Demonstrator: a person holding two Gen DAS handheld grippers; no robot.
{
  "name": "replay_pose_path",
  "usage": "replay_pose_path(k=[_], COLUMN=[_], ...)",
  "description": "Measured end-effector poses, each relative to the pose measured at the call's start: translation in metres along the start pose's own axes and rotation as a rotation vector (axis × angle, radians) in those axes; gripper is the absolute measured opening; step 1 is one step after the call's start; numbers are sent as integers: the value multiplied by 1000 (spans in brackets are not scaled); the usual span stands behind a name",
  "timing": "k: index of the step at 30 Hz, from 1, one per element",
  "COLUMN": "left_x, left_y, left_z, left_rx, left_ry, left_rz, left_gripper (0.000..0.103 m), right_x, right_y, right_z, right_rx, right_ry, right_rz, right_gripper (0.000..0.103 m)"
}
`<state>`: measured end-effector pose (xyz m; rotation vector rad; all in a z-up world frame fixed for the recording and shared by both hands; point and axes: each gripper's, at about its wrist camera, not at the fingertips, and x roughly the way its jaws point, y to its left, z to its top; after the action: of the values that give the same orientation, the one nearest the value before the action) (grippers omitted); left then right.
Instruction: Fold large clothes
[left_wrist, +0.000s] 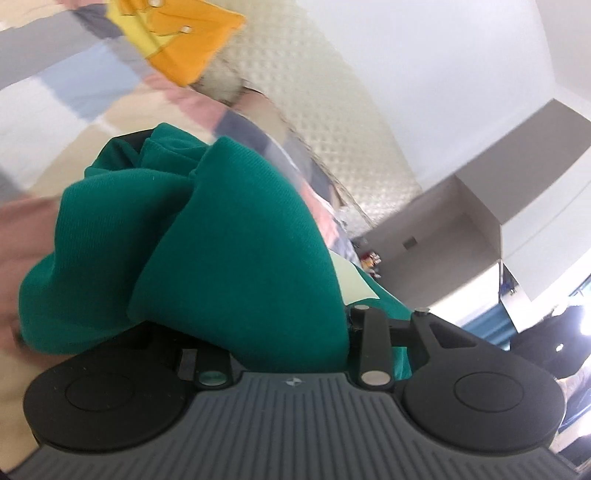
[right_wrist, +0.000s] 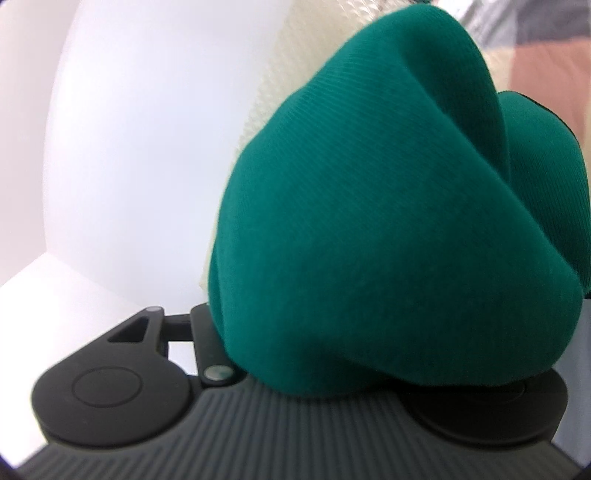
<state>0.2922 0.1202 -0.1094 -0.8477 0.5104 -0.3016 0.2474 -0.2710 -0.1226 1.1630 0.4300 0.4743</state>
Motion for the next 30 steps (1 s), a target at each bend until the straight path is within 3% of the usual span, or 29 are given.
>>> replay_pose_path(k=[4, 7, 14, 18, 22, 27, 30], left_x=[42, 86, 218, 311, 381, 424, 437], left_y=[-50, -82, -132, -129, -104, -52, -28], left_z=[20, 36, 76, 97, 94, 64, 52], left_rx=[73, 71, 87, 110, 118, 158, 206], left_ry=[30, 55, 81, 87, 109, 162, 192], left_rz=[-12, -25, -33, -45, -1, 59, 51], left_gripper=[39, 39, 39, 39, 39, 39, 39], right_x=[3, 10, 57, 92, 148, 171, 170], right_y=[4, -1, -18, -54, -93, -155, -184], right_z=[54, 100, 203, 250, 282, 273, 262], right_rx=[-2, -10, -41, -53, -46, -10, 5], right_ry=[-40, -83, -139, -135, -88, -36, 13], right_rz=[35, 61, 38, 18, -43, -126, -182], right_gripper=[60, 60, 60, 60, 60, 60, 60])
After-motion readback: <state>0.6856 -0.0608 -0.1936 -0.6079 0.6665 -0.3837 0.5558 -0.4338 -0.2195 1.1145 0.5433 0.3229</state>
